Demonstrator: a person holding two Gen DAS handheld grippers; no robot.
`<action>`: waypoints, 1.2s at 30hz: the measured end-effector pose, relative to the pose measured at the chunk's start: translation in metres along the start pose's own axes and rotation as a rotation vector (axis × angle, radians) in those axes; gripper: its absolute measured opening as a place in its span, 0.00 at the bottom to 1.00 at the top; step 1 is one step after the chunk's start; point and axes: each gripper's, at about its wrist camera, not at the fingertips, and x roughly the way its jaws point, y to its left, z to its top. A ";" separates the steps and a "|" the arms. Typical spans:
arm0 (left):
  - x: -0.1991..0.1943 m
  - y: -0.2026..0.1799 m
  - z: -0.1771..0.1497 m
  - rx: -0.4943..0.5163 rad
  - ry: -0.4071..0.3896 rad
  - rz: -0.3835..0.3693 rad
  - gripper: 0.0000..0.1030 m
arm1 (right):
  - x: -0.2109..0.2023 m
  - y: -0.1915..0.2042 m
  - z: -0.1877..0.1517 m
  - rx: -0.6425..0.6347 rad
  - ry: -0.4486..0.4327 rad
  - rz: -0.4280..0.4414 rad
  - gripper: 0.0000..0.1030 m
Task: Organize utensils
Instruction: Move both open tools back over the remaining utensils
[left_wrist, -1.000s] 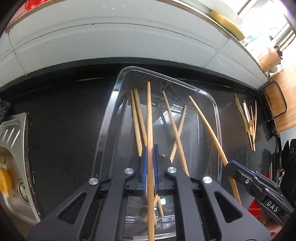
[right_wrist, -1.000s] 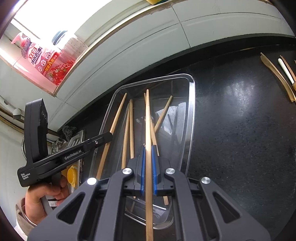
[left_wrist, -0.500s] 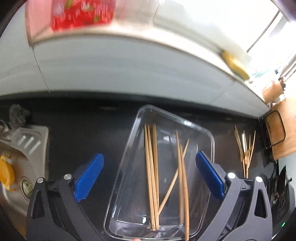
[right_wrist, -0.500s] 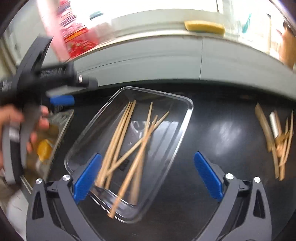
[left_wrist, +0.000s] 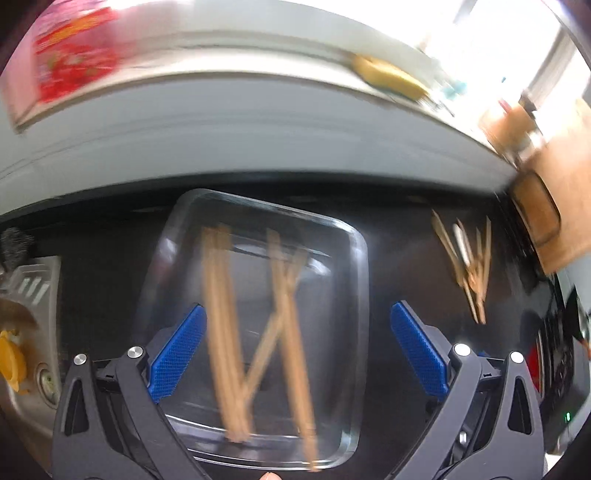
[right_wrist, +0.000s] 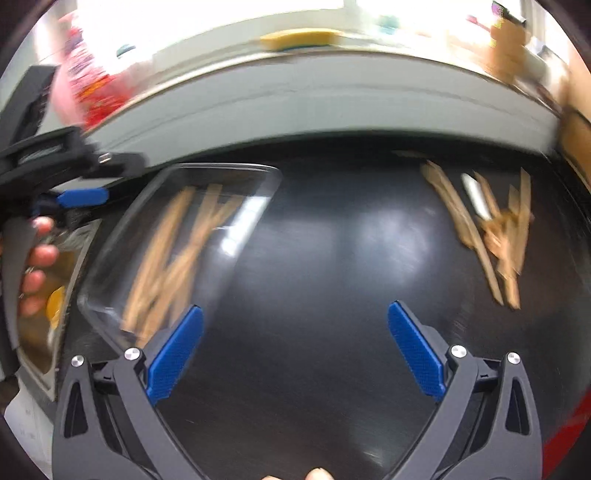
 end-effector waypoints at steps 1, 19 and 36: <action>0.008 -0.017 -0.004 0.022 0.019 -0.019 0.94 | -0.002 -0.018 -0.006 0.039 0.007 -0.025 0.94; 0.136 -0.196 -0.067 0.189 0.244 -0.034 0.94 | -0.002 -0.236 -0.063 0.286 0.152 -0.211 0.94; 0.210 -0.266 0.002 0.012 0.207 0.096 0.94 | 0.047 -0.318 0.031 0.189 0.100 -0.137 0.94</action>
